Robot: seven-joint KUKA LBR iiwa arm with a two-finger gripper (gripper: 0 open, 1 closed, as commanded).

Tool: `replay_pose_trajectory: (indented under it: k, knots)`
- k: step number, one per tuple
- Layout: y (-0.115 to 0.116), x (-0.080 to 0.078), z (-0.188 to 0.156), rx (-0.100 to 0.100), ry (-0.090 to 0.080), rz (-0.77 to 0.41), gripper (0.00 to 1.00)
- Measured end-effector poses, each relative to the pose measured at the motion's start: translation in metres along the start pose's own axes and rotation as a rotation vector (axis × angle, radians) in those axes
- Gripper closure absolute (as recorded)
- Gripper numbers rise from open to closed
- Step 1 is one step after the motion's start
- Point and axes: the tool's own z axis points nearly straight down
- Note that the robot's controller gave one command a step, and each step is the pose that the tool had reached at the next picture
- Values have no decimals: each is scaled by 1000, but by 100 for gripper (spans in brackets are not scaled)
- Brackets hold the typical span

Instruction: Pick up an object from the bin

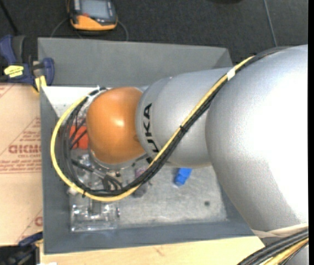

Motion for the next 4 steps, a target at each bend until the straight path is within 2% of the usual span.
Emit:
replay_pose_trajectory:
  k: [1, 2, 3, 4]
  knots:
    - [-8, 37, 52, -2, -32, -160, 0]
    - [-9, 31, 48, -4, -52, -151, 100]
    - [-3, 31, -19, -1, -17, -132, 100]
    - [-3, 33, 21, -2, -11, -138, 100]
